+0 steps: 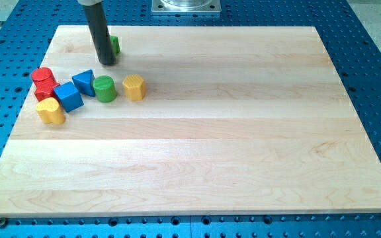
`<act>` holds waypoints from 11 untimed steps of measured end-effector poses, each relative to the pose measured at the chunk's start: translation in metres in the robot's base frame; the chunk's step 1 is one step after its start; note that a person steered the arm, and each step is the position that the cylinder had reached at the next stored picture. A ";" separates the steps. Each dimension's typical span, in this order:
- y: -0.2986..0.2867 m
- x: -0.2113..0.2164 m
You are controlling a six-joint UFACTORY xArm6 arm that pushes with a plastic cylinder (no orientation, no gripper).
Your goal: Move green star at top left corner of the board
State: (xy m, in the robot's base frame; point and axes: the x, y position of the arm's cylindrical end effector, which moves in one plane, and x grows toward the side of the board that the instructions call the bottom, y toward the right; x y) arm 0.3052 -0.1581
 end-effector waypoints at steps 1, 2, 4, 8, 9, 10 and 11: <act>0.024 0.022; 0.024 -0.005; -0.059 -0.017; -0.069 -0.044; -0.085 -0.051; -0.077 -0.019; -0.108 0.024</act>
